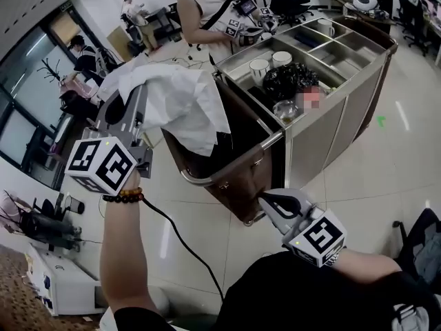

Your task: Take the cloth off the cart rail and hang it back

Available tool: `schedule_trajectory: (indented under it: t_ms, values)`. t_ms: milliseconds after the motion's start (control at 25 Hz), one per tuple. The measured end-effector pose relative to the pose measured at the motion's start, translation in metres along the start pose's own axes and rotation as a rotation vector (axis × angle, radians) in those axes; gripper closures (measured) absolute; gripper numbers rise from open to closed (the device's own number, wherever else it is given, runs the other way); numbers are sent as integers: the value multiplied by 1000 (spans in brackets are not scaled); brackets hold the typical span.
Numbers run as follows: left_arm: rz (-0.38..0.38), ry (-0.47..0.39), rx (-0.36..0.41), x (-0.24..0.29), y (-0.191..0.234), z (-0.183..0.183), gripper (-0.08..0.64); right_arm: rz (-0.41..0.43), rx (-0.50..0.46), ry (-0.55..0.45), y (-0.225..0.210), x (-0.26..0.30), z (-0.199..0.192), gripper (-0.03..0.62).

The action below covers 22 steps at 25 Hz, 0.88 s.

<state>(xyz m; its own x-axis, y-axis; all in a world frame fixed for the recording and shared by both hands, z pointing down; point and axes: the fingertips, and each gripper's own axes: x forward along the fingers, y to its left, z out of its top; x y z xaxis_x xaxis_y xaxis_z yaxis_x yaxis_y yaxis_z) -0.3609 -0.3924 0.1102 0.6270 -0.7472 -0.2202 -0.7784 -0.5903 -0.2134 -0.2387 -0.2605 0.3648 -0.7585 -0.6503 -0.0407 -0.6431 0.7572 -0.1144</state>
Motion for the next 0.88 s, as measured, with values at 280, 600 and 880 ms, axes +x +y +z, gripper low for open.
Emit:
schedule_trajectory:
  t_ms: [280,600,880]
  values:
    - [-125,33,-29,-10,87,-82,526,-68,-90,3,7,69,-9,589]
    - [-166,109,-82,-52,128,-185,526,-57,-102,50,14,108,-22,589]
    - [-80,84,-237,-101,167,-256,523,-19,-78,97,29,136,-28,589]
